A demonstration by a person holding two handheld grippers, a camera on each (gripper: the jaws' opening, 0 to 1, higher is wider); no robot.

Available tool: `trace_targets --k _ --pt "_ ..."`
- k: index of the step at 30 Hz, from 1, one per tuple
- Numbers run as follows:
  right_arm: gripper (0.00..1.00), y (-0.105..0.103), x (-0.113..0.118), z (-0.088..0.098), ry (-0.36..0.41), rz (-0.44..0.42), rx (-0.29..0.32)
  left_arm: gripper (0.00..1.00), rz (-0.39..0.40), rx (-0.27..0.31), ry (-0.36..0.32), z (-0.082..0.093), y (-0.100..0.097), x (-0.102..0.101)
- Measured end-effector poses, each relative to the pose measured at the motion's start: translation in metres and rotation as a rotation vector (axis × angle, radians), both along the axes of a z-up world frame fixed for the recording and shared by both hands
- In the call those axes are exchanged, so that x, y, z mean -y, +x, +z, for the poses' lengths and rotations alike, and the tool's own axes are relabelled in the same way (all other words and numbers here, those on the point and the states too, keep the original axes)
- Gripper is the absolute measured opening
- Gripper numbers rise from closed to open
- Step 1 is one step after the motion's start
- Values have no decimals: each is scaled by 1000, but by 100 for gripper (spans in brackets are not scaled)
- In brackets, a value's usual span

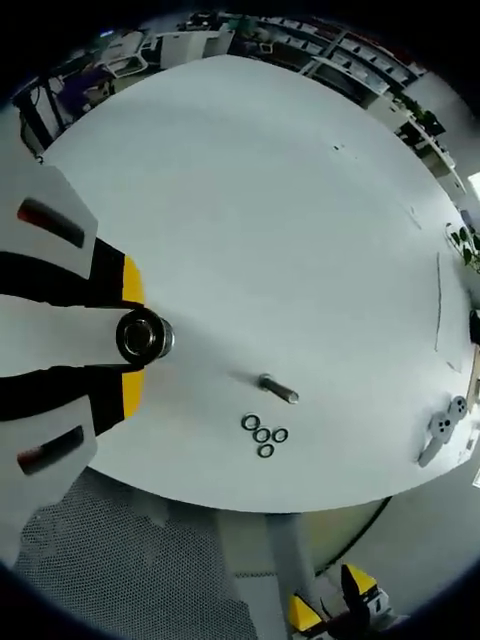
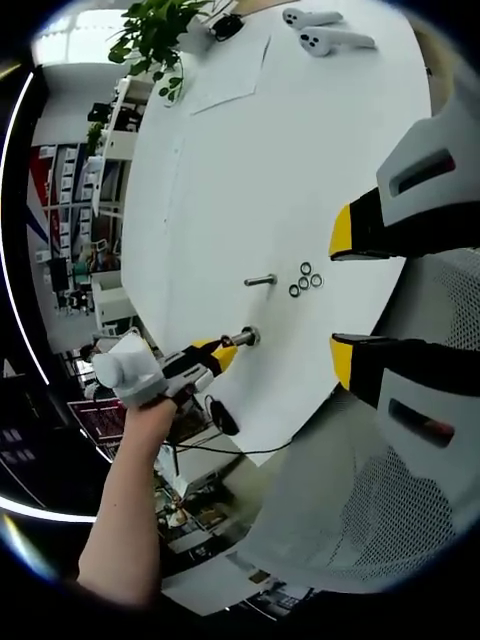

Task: Place the washer onto the threaded stud by aligning its center hole with the stud, sliding it down to the base, and recovering from edge contact or off-axis alignment until the washer reaches the visible bottom stop.

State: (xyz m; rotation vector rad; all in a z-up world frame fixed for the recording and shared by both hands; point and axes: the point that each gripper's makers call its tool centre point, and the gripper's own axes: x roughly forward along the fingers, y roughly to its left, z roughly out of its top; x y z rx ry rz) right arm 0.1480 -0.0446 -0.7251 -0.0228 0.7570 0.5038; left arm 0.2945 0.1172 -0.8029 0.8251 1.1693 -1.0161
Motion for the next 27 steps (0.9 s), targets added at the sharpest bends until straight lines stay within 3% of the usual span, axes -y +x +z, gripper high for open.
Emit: trace_targets --k 17,27 --pt "31 -1 -1 -1 -5 12 -7 19 6 -18 73 -38 -1 1" --pt "31 -3 -4 -3 -7 29 -14 20 31 -6 86 -45 -4 0"
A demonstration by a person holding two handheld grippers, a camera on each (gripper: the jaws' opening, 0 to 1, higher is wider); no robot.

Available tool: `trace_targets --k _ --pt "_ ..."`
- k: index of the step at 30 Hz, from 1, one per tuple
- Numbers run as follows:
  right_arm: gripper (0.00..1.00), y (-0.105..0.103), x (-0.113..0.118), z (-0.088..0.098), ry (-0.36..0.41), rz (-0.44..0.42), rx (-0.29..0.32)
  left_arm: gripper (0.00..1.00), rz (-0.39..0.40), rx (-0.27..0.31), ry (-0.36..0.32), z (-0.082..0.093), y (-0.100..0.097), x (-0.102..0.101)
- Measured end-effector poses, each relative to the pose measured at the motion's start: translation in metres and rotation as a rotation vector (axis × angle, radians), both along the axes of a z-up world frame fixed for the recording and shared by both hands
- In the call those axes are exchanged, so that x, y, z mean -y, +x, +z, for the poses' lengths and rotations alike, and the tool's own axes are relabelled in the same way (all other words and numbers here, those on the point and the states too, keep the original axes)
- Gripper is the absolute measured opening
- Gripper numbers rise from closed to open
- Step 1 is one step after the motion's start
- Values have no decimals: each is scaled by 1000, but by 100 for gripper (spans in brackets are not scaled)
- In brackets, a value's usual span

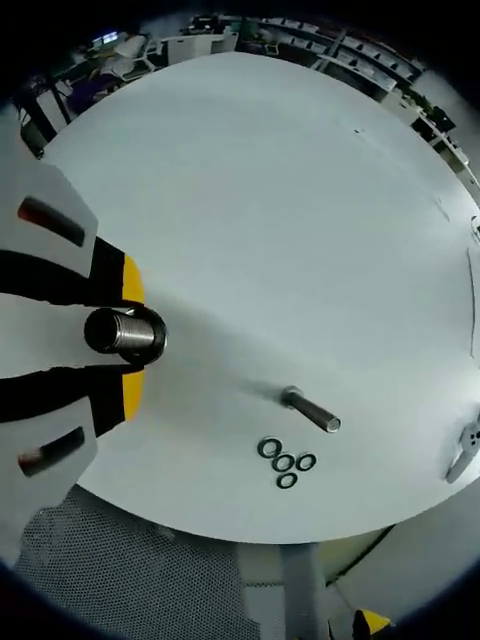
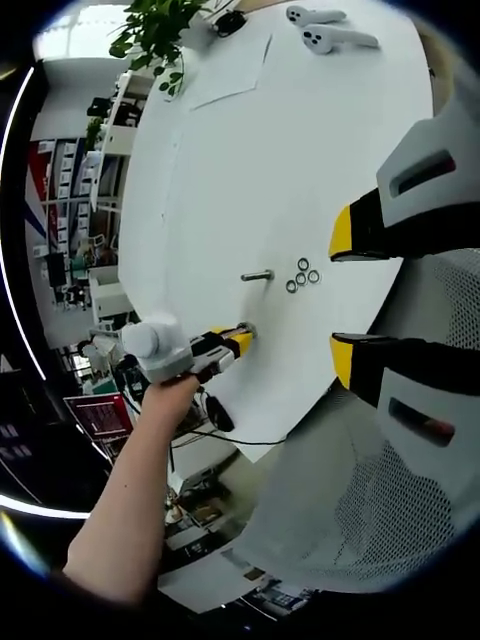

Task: Place the washer onto the threaded stud by aligning its center hole with the stud, sliding it down to the base, and recovering from edge contact or off-axis alignment until the washer reaches the visible bottom stop.

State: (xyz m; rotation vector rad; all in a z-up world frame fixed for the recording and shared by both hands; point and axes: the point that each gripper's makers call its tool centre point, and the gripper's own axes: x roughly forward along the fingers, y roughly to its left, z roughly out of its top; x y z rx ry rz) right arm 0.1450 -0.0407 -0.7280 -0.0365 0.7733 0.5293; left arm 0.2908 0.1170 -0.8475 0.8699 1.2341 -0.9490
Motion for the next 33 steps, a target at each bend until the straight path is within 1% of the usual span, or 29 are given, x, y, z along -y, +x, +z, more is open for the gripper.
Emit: trace_targets --k 4,7,9,10,11,15,18,20,22,25,29,31,32,33 --pt "31 1 0 0 -1 -1 -2 21 83 -4 -42 2 1 0" --pt "31 -1 0 -2 -10 10 -9 21 104 1 -57 4 2 -1" --pt "31 -2 -1 -2 -12 14 -11 24 108 37 -74 6 7 -1" --pt "31 -2 -1 -2 -12 14 -11 25 117 69 -82 8 11 -2" --pt "31 -2 -1 -2 -13 15 -11 26 121 79 -84 12 12 -2" --pt "31 -2 -1 -3 -17 22 -15 26 121 101 -106 19 14 -6" --pt "31 -2 -1 -3 -16 21 -14 26 150 118 -147 25 15 -8" --pt "31 -3 -1 -3 -18 20 -15 29 174 133 -179 33 14 -8" --pt "31 -3 0 -4 -20 17 -16 31 193 139 -200 39 8 -12" --pt "31 -2 1 -3 -19 12 -15 32 218 152 -222 46 3 -21" --pt "31 -3 1 -3 -19 12 -14 32 254 199 -275 63 1 -34" --pt "31 -3 0 -3 -18 14 -14 32 248 215 -276 70 -4 -41" --pt "31 -3 -1 -3 -16 16 -13 32 245 234 -269 73 -5 -47" --pt "31 -3 -1 -3 -15 19 -11 32 249 236 -271 74 -8 -50"
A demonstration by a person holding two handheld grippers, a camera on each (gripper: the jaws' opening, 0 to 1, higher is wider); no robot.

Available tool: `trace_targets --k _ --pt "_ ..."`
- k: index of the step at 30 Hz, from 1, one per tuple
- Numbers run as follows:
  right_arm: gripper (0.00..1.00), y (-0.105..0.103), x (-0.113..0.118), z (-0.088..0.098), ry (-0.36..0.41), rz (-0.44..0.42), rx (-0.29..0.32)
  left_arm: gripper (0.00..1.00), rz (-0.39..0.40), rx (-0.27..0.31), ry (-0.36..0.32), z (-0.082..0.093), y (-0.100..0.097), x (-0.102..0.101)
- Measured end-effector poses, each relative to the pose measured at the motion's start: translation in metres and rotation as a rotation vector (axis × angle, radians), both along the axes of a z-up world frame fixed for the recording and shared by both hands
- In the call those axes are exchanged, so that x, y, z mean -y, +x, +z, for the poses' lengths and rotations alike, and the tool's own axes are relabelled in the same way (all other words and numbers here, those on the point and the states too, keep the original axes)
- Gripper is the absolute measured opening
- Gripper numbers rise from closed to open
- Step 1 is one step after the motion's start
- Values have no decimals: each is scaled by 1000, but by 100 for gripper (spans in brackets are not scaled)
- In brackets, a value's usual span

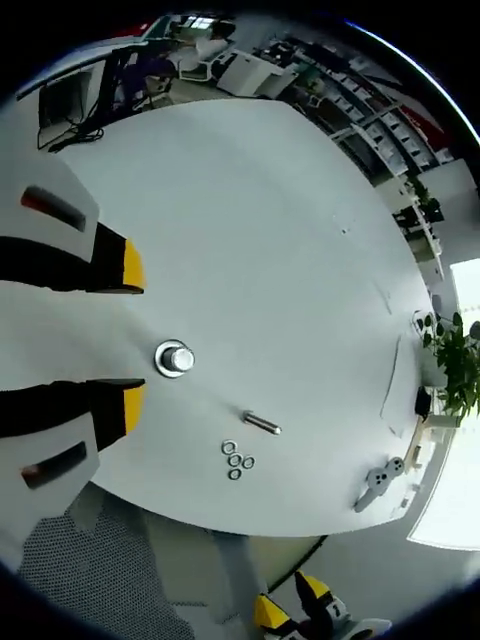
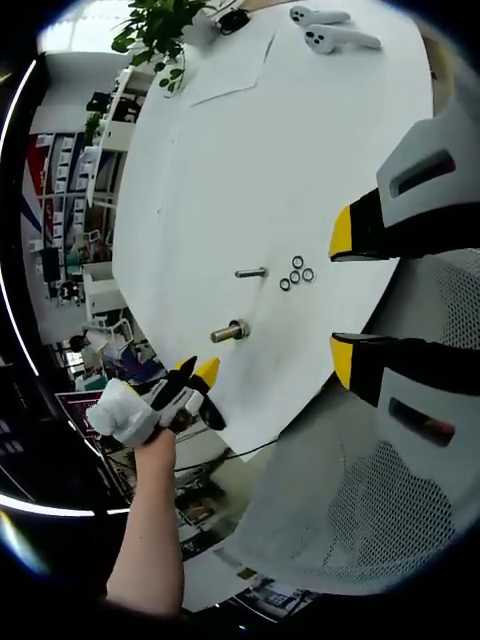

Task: Place the washer onto the threaded stud by aligning its center hole with the stud, sliding it down to the base, and recovering from edge contact or off-axis alignment until the washer reaches the visible bottom stop.

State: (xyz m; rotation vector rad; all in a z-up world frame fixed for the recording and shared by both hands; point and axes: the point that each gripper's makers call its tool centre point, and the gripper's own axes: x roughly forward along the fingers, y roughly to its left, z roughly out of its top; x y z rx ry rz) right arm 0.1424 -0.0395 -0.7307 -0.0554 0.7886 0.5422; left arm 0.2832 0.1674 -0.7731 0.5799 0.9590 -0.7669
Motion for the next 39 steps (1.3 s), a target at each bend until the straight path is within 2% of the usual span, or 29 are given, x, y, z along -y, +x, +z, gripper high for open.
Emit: trace_targets --k 2,5,9,13,16,20,21,23,27,29,32,39 --pt "31 -1 -4 2 1 23 10 33 26 -3 -20 4 -5 -7" --pt "31 -2 -5 1 -9 34 7 33 49 22 -50 12 -13 -15" --pt "31 -2 -5 1 -6 29 6 33 122 9 -155 18 -27 -18" --pt "31 -4 -4 -1 -15 31 -3 33 122 30 -178 17 -37 -28" --pt "31 -4 -4 -1 -21 31 -5 34 131 25 -200 18 -47 -33" --pt "31 -5 -3 -3 -30 34 -13 35 181 23 -274 30 -51 -34" --pt "32 -5 -3 -3 -27 29 -14 35 187 38 -295 34 -52 -35" --pt "32 -4 -2 -2 -20 17 -16 36 182 66 -314 40 -55 -36" --pt "32 -5 0 -3 -26 8 -20 36 192 80 -335 48 -63 -44" --pt "32 -5 0 -4 -33 8 -24 36 216 95 -370 56 -68 -48" --pt "32 -6 0 -6 -36 7 -33 37 253 79 -431 61 -78 -53" --pt "32 -6 1 -7 -53 8 -40 37 282 77 -451 59 -94 -64"
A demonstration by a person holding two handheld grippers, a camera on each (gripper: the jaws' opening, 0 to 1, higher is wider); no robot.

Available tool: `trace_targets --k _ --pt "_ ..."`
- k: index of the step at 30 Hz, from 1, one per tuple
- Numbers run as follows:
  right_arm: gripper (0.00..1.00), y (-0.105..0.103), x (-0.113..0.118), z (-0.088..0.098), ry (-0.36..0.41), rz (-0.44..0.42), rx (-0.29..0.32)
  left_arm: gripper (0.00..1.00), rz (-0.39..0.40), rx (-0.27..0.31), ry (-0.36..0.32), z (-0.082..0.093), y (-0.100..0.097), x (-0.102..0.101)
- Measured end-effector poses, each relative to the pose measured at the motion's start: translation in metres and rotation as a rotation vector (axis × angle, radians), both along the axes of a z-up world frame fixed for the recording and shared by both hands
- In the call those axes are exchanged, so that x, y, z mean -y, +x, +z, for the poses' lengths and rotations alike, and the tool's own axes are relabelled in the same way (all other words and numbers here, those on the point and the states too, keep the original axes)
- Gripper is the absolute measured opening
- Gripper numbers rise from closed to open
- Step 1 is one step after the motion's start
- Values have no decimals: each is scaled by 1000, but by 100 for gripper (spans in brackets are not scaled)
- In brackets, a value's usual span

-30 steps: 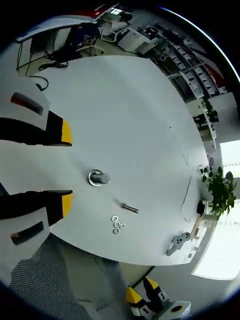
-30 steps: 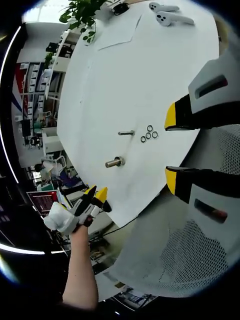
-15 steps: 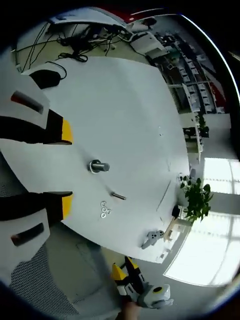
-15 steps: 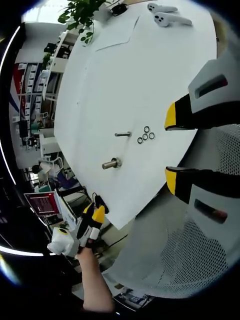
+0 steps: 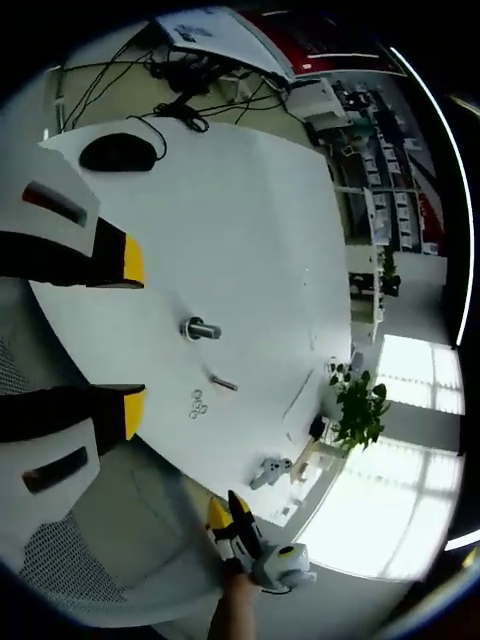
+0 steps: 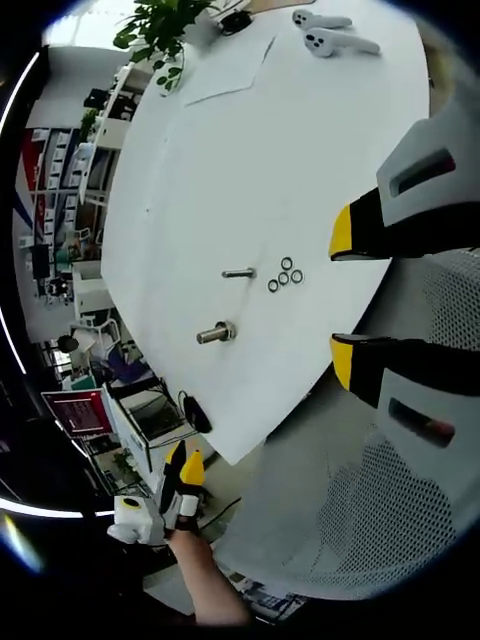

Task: Place the washer onto the threaded stud by aligning its center hole with the stud, sliding it down to the base, and recovering from edge contact or off-axis alignment until the washer reaches the visible bottom stop.

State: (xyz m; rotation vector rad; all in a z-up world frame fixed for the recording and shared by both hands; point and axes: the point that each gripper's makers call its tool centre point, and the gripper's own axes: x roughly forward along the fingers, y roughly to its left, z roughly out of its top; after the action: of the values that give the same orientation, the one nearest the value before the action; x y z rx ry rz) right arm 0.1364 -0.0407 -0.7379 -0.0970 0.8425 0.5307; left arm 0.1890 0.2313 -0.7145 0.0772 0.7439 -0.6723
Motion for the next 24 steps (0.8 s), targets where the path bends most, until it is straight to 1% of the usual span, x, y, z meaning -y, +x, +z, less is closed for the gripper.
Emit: trace_targets --k 2,4,5,8,10,13,19,20,22,24 --pt "32 0 1 0 -4 -5 0 37 -2 -1 -1 1 -4 0" --pt "32 1 2 0 -3 -13 2 36 1 9 -1 5 -6 1" --pt "32 1 2 0 1 -16 0 36 3 19 -6 8 -7 1" --pt "32 0 3 -2 -7 -12 -8 36 15 20 -22 12 -11 2" --pt "32 0 3 -3 -10 -12 -11 36 16 18 -28 12 -15 5" --pt "32 -1 3 -3 -15 -6 -14 36 11 18 -21 11 -22 8" --pt "32 -1 2 -2 -14 -2 -11 34 7 9 0 10 -28 12" --pt "32 -1 2 -2 -15 -1 -11 35 9 11 0 11 -28 12" --pt "32 -1 2 -3 -14 1 -11 35 17 41 -11 14 -27 13" --pt "32 -1 1 -3 -9 1 -10 37 25 42 -4 13 -27 11"
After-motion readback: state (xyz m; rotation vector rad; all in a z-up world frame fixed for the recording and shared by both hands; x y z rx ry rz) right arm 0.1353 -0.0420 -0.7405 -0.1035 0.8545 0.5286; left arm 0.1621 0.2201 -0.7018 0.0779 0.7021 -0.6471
